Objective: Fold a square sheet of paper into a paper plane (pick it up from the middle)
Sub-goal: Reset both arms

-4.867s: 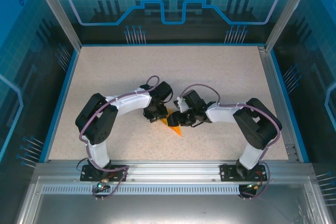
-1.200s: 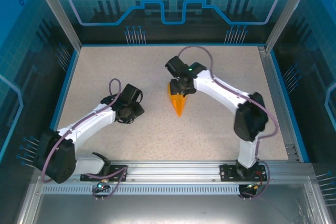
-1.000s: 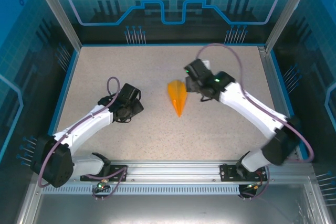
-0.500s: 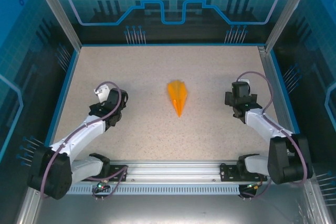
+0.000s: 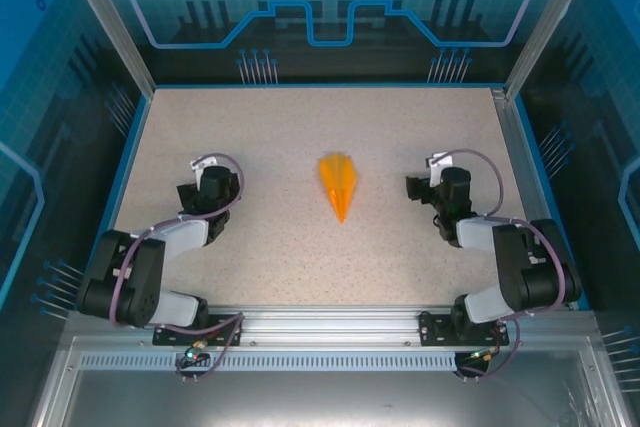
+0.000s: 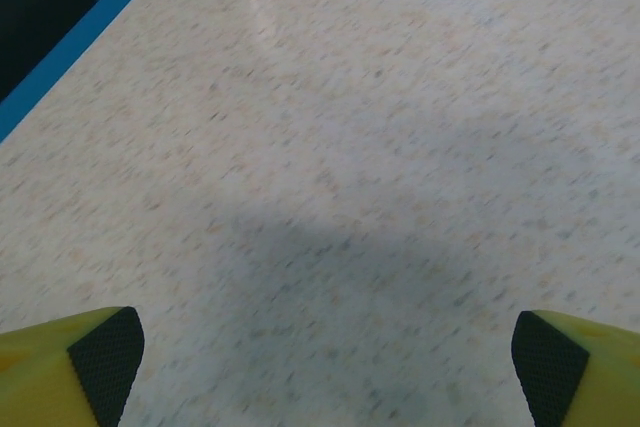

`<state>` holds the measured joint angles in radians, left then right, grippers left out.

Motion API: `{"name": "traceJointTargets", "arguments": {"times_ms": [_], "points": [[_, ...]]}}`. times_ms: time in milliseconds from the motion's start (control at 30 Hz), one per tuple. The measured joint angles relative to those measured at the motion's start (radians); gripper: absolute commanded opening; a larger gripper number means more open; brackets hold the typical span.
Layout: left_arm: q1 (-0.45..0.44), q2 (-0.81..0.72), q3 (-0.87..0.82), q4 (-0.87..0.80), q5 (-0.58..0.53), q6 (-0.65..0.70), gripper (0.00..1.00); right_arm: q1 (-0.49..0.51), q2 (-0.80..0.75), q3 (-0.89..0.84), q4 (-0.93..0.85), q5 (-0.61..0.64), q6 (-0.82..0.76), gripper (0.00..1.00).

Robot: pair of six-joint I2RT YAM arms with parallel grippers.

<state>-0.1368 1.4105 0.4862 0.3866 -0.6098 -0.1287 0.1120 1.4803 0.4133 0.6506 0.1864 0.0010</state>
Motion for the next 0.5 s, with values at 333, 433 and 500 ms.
{"name": "traceJointTargets", "arguments": {"times_ms": [333,433,500], "points": [[0.1,0.109,-0.097,0.352,0.262,0.058,0.99,-0.019,0.02,-0.008,0.076,-0.046,-0.008,0.99],[0.101,0.109,-0.096,0.379,0.289,0.058,0.99,-0.021,0.02,-0.008,0.077,-0.049,-0.008,0.99],[0.101,0.109,-0.096,0.389,0.299,0.058,0.99,-0.021,0.02,-0.008,0.077,-0.053,-0.008,0.99]]}}
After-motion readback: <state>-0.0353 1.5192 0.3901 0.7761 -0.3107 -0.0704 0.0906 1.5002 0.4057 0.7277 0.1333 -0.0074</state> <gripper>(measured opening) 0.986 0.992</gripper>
